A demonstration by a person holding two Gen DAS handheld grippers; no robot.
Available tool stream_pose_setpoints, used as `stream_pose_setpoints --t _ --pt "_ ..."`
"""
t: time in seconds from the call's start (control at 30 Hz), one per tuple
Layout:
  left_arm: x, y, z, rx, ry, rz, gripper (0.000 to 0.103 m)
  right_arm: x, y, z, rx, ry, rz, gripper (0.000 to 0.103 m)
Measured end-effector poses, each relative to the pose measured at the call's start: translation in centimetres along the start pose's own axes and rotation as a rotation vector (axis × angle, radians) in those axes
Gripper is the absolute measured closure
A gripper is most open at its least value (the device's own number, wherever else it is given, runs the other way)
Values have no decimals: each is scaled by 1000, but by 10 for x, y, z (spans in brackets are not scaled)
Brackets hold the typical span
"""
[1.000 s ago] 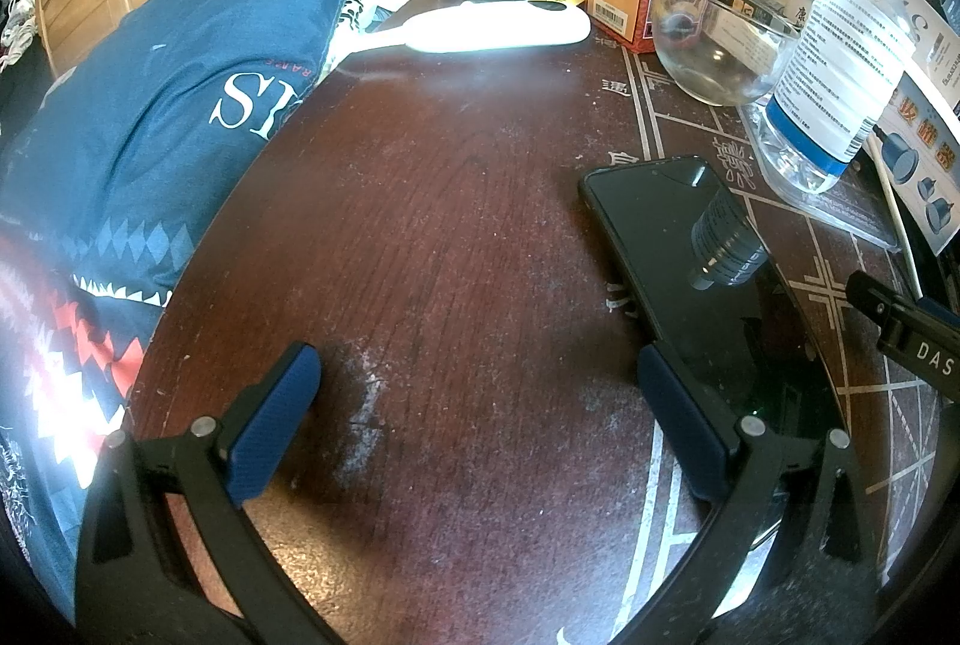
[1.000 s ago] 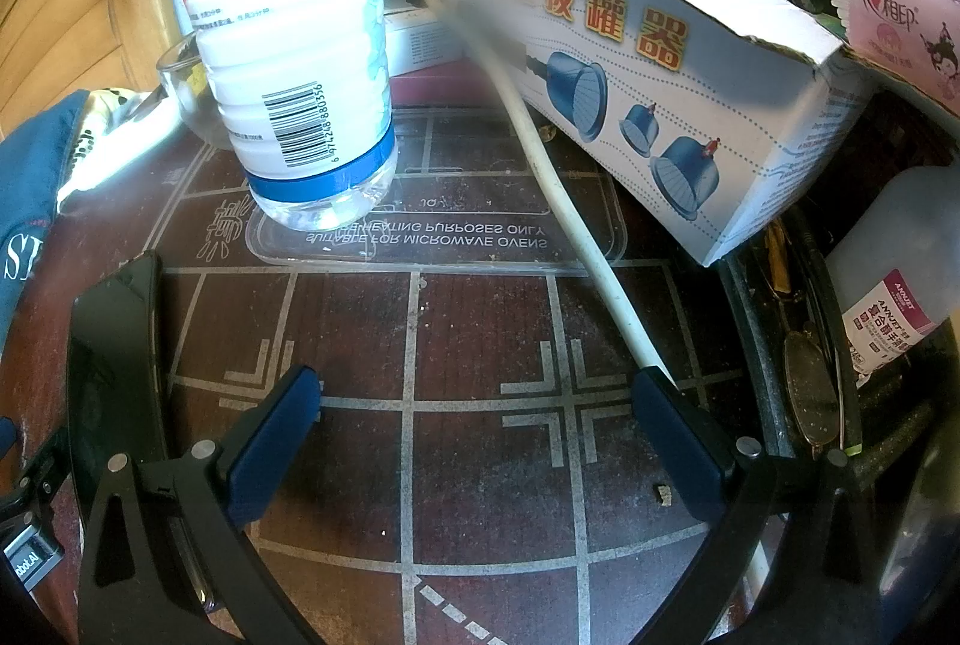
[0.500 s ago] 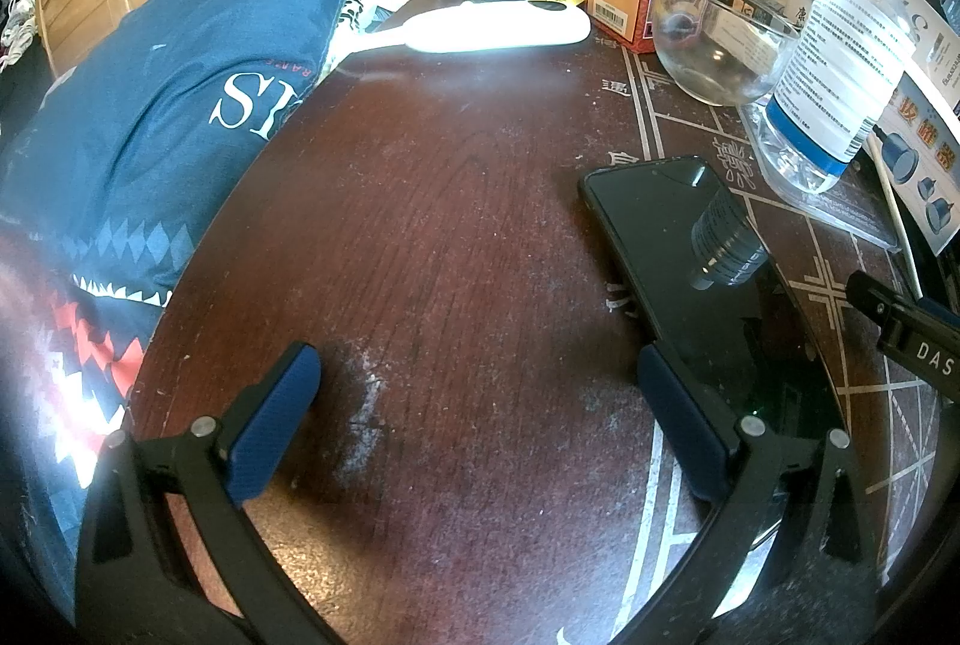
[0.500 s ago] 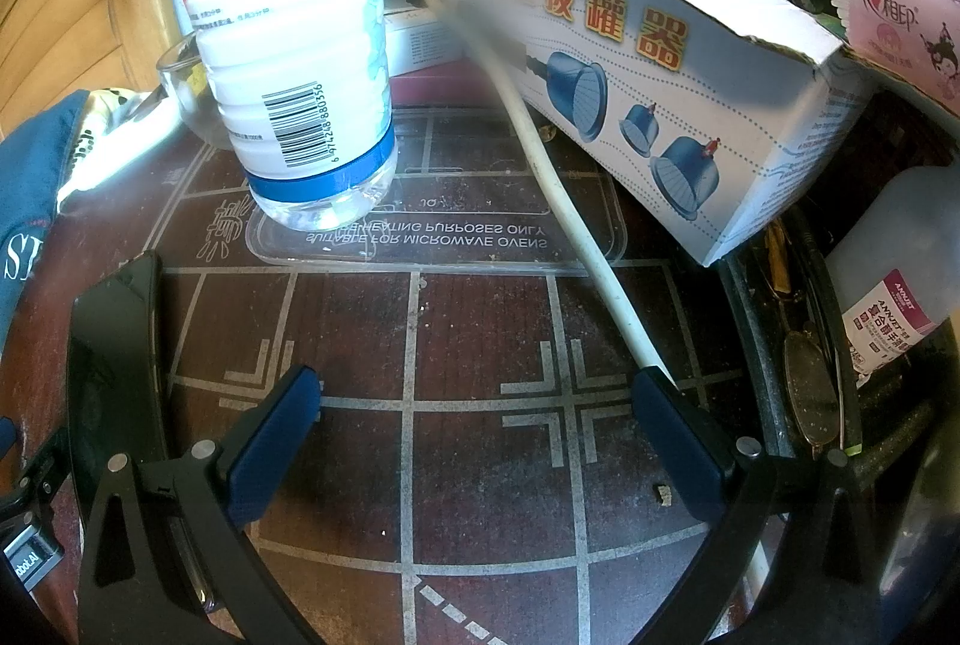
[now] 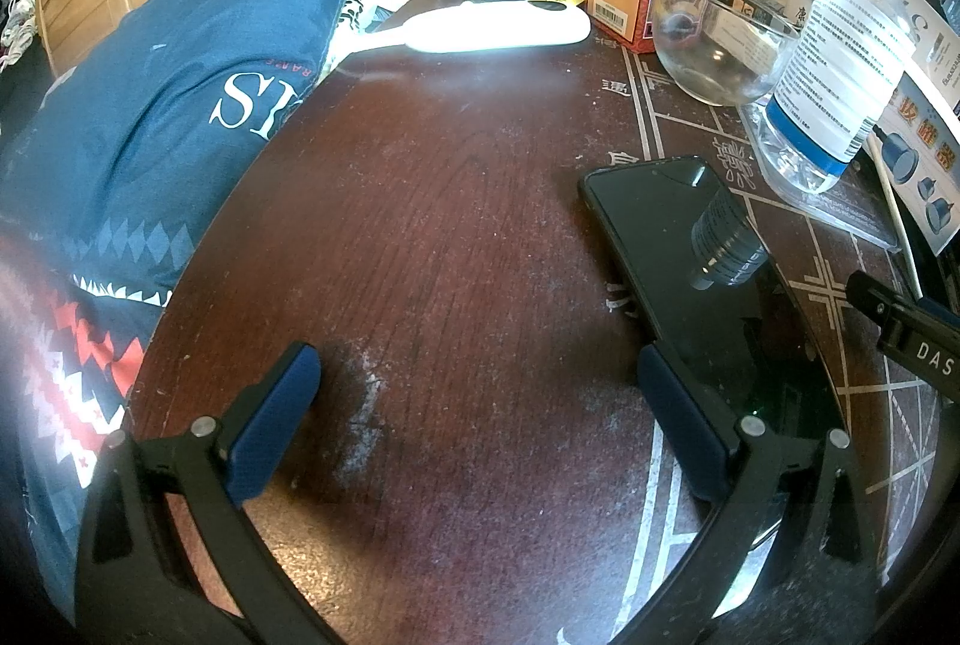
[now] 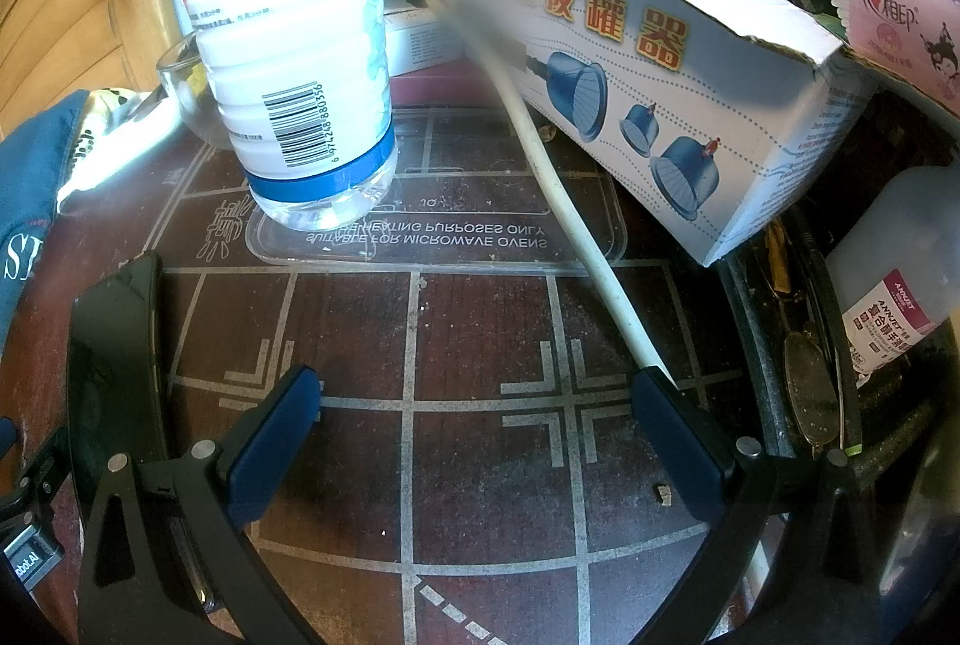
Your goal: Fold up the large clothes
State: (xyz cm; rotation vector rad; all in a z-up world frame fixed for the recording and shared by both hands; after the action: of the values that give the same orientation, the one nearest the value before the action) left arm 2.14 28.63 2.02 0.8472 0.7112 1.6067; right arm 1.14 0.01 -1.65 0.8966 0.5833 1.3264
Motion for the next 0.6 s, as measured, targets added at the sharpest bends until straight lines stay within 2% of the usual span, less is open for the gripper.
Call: stream_pose_setpoints --t 0.6 --pt "1 -1 0 0 1 2 0 0 0 0 1 3 3 0"
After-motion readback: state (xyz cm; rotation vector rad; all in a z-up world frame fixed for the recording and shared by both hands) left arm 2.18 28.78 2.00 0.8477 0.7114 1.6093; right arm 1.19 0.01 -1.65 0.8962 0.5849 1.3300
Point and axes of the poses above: each gripper's, at about its wrist camera, not at the fingertips, and y roughly against the way its jaws point, x to its left, z to its top, the point moved 2 cm from there along -y, roughly the way its jaws point, and after that the axes turned 15 degrees about -y, right-handed, at the moved point
